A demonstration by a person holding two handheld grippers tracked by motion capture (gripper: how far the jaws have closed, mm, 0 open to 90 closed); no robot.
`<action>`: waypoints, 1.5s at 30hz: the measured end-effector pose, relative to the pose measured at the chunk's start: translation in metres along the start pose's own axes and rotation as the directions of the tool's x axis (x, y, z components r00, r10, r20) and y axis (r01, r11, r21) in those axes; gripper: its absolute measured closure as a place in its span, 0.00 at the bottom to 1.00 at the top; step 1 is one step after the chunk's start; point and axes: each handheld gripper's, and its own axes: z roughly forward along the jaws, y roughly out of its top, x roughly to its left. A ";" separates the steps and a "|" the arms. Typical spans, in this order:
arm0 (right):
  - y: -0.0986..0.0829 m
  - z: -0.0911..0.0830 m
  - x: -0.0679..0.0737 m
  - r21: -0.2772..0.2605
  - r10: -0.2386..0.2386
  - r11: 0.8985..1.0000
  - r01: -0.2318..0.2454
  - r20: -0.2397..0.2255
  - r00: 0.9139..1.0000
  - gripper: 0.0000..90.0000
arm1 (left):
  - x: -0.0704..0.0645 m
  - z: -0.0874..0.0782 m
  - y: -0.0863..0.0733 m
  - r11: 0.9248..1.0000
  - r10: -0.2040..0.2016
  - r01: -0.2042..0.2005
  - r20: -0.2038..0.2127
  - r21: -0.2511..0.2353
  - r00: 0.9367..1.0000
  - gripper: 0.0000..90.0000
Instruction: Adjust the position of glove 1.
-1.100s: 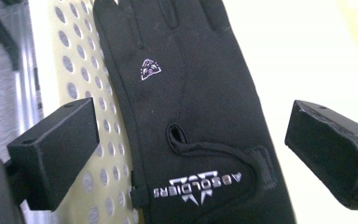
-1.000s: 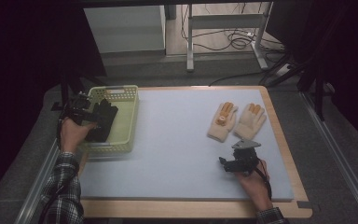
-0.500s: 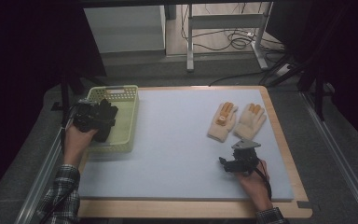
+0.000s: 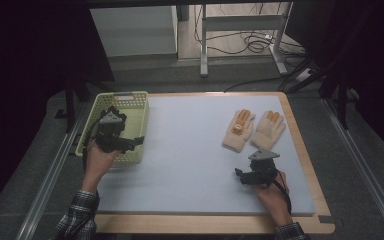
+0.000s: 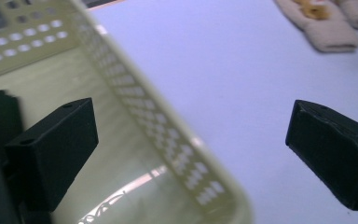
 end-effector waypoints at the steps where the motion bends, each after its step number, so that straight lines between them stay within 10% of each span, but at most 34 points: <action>1: 0.000 0.000 0.000 0.000 -0.001 1.000 0.001 0.000 1.000 0.16 | -0.007 0.001 -0.001 1.000 0.013 -0.013 0.010 -0.007 1.000 0.03; 17: 0.000 0.000 0.000 0.000 -0.001 1.000 0.001 0.000 1.000 0.16 | -0.085 0.017 -0.015 0.990 0.128 -0.121 0.094 -0.078 0.987 0.03; 24: 0.000 0.000 0.000 -0.001 -0.002 1.000 0.002 0.001 1.000 0.16 | -0.111 0.035 -0.034 0.984 0.181 -0.179 0.105 -0.028 0.978 0.03; 42: 0.000 0.000 -0.001 0.002 0.007 1.000 -0.007 -0.007 1.000 0.16 | -0.118 0.074 -0.071 0.969 0.193 -0.202 0.070 0.146 0.979 0.03; 45: 0.000 0.001 -0.002 0.005 0.012 1.000 -0.012 -0.013 1.000 0.16 | -0.112 0.075 -0.071 0.977 0.143 -0.156 0.095 0.146 0.985 0.02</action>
